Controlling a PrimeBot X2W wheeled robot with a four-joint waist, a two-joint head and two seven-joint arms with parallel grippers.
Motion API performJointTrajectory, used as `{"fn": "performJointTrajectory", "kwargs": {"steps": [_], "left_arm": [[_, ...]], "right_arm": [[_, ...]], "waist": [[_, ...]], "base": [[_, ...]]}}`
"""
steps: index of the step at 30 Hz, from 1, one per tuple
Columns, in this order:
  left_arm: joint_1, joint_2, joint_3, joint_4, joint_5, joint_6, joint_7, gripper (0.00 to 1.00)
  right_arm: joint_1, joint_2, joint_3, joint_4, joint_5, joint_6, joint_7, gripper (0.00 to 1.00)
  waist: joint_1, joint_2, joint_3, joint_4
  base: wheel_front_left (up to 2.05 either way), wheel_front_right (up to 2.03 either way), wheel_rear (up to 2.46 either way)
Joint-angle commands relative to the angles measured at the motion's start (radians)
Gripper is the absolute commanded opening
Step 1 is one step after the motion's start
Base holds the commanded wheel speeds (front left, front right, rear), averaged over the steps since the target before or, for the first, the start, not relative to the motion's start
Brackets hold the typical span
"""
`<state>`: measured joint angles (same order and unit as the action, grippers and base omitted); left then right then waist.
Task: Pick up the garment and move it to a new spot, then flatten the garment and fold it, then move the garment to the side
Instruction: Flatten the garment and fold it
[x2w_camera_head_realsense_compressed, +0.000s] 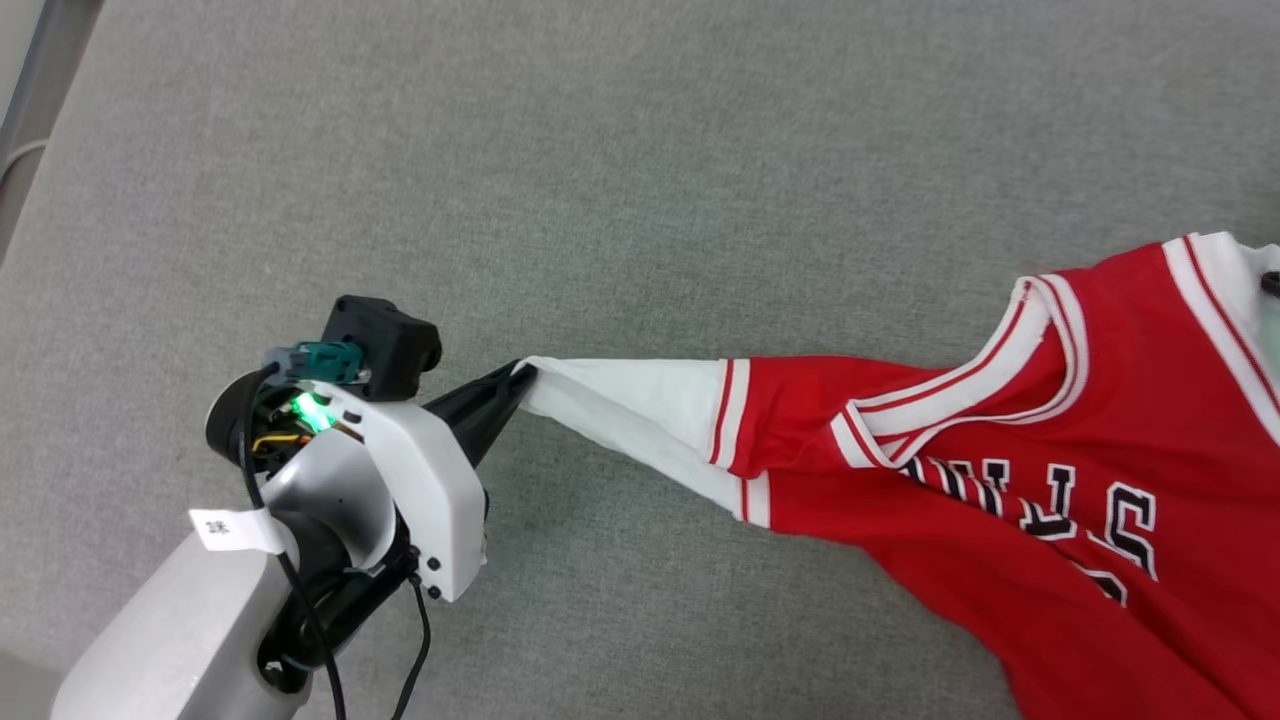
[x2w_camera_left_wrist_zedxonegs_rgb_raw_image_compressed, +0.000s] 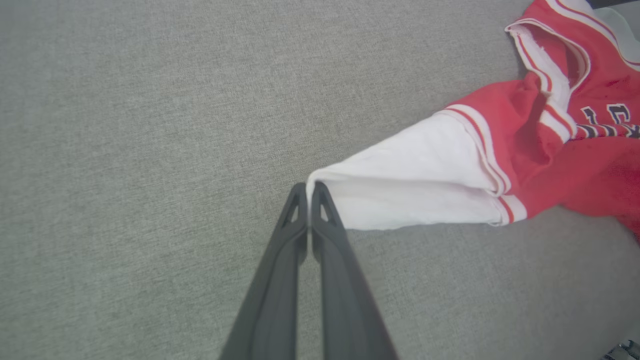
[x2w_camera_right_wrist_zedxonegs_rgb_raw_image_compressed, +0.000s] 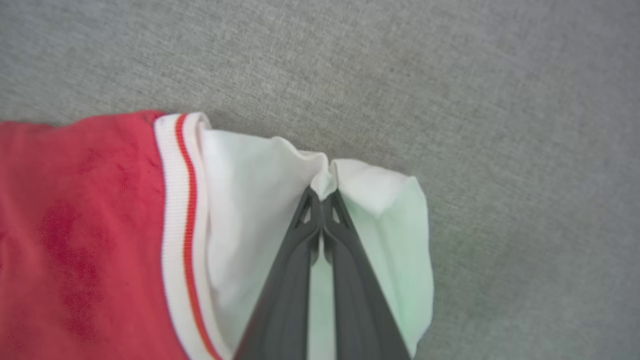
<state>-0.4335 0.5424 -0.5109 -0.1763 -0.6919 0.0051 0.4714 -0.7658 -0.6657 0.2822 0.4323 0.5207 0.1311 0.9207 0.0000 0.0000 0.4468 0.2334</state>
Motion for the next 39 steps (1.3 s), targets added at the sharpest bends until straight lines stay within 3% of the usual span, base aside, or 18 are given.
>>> {"fn": "performJointTrajectory", "kwargs": {"steps": [1, 7, 22, 29, 39], "left_arm": [[0.012, 0.003, 0.009, 0.007, -0.007, 0.006, -0.012, 0.00], [0.029, 0.021, 0.049, 0.030, -0.010, 0.023, -0.052, 0.00], [0.043, 0.093, 0.201, -0.020, 0.040, 0.110, -0.193, 0.00], [0.073, 0.118, 0.266, -0.073, 0.070, 0.158, -0.266, 0.00], [0.115, 0.132, 0.339, -0.160, 0.094, 0.198, -0.362, 0.00]], "right_arm": [[0.019, 0.004, -0.007, 0.018, 0.009, -0.001, -0.034, 0.00], [-0.001, 0.024, -0.030, 0.021, 0.035, -0.001, -0.189, 0.00], [0.058, -0.033, -0.059, -0.052, 0.077, -0.001, -0.465, 0.00], [0.117, -0.039, -0.106, -0.121, 0.079, -0.001, -0.536, 0.00], [0.207, 0.008, -0.228, -0.295, 0.025, -0.001, -0.568, 0.00]], "waist": [[0.0000, 0.0000, -0.032, -0.019], [0.0000, 0.0000, -0.125, -0.066], [0.0000, 0.0000, -0.331, -0.155], [0.0000, 0.0000, -0.397, -0.181], [0.0000, 0.0000, -0.451, -0.205]], "base": [[0.00, 0.00, 0.00], [0.00, 0.00, 0.00], [0.00, 0.00, 0.00], [0.00, 0.00, 0.00], [0.00, 0.00, 0.00]]}}
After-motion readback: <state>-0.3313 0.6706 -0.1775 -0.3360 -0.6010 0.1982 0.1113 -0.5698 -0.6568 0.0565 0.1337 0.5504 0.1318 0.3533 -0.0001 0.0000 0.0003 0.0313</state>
